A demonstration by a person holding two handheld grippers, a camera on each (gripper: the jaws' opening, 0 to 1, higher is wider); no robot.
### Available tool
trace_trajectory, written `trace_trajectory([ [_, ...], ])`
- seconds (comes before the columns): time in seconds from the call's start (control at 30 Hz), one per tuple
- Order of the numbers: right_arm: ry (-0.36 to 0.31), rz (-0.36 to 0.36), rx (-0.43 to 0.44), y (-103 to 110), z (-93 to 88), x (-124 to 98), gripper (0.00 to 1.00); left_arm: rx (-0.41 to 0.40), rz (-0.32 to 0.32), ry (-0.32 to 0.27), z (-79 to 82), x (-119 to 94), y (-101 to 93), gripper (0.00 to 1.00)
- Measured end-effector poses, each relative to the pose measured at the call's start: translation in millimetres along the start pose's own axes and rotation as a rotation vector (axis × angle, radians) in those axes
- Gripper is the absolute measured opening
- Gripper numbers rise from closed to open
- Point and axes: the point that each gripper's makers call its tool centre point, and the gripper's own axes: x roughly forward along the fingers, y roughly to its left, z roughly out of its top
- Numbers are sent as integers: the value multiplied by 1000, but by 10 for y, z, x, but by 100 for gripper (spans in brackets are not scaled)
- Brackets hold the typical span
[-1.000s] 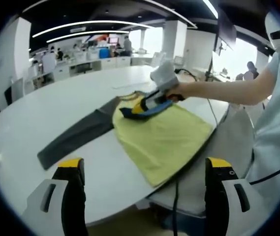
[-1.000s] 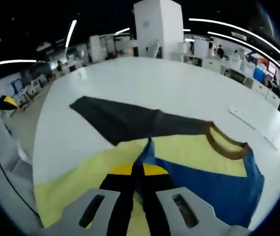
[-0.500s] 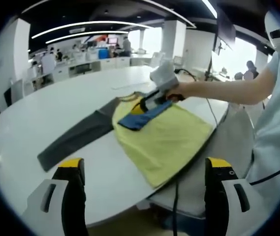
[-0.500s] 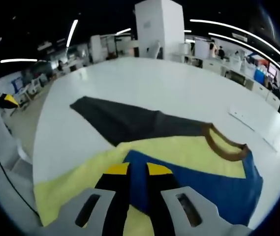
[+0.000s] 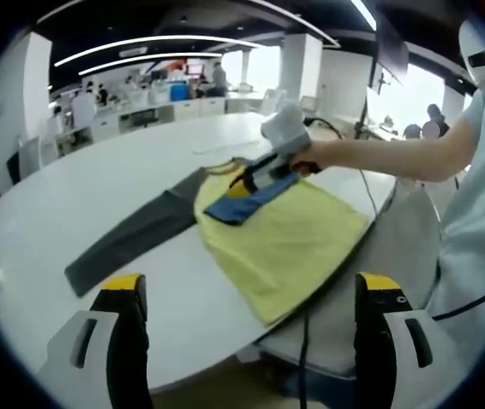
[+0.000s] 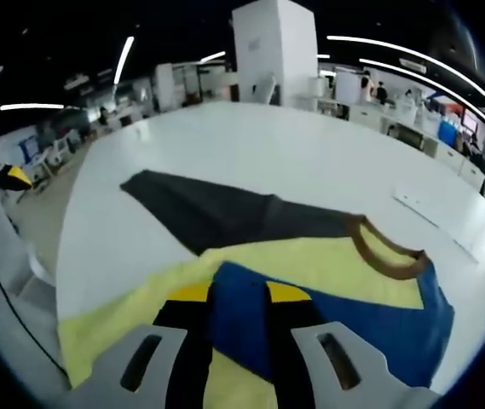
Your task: Fold the garment on the visible template until the final outline fits inside the template.
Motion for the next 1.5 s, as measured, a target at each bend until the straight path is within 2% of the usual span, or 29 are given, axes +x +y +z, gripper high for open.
trace_trajectory([
  [0.5, -2, -25, -12, -70, -43, -110, 43, -1, -2, 2, 2, 23, -5, 98],
  [0.83, 14, -21, -35, -77, -102, -192, 61, 6, -5, 2, 19, 27, -13, 98],
  [1.07, -5, -31, -46, -89, -53, -246, 68, 10, -8, 2, 26, 31, -25, 98],
  [1.5, -6, -62, -63, -127, -12, -364, 89, 16, -7, -2, 40, 22, -18, 98],
])
